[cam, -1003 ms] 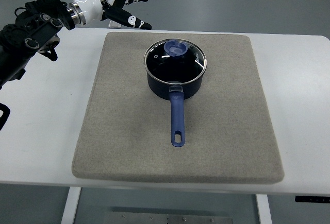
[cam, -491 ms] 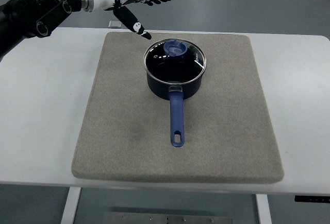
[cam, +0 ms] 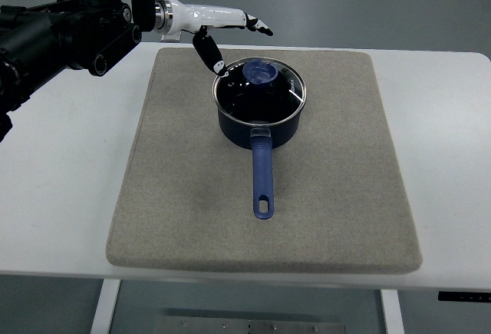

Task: Open pot lid and place left with left hand
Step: 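Move the left hand over the glass lid's blue knob, then close the left hand fingers around the blue lid knob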

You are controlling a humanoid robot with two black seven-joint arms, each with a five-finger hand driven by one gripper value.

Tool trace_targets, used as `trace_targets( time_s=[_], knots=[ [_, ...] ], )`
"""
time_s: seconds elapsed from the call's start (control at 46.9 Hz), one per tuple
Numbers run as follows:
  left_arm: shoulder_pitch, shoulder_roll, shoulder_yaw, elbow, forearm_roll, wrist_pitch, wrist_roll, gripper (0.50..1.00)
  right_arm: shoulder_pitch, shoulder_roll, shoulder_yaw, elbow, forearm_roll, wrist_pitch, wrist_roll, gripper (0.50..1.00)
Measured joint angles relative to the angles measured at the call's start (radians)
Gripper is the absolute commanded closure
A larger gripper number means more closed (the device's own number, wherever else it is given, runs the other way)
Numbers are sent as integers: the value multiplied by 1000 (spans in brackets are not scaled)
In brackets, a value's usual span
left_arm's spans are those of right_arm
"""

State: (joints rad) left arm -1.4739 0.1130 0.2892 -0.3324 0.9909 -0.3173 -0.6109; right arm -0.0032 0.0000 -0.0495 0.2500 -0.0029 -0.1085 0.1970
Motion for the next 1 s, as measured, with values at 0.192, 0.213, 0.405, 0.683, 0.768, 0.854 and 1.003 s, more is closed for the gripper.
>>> trace_targets(
  time_s=[0.192, 0.213, 0.405, 0.683, 0.768, 0.854, 1.003],
  knots=[
    [-6, -33, 10, 0, 1, 0, 0, 523, 0, 0, 0, 0, 0, 0, 0, 583],
    [-6, -36, 15, 0, 1, 0, 0, 523, 0, 0, 0, 0, 0, 0, 0, 583],
    [-16, -50, 60, 0, 3, 0, 0, 559, 0, 0, 1, 0, 0, -2, -1, 583],
    [-29, -62, 91, 0, 3, 0, 0, 673, 0, 0, 1, 0, 2, -6, -1, 583],
    [-27, -71, 96, 0, 3, 0, 0, 673, 0, 0, 0, 0, 2, -8, -1, 583],
    [-27, -73, 97, 0, 3, 0, 0, 673, 0, 0, 0, 0, 2, -10, -1, 583],
    [-35, -75, 98, 0, 3, 0, 0, 673, 0, 0, 2, 0, 3, -10, -1, 583]
  ],
)
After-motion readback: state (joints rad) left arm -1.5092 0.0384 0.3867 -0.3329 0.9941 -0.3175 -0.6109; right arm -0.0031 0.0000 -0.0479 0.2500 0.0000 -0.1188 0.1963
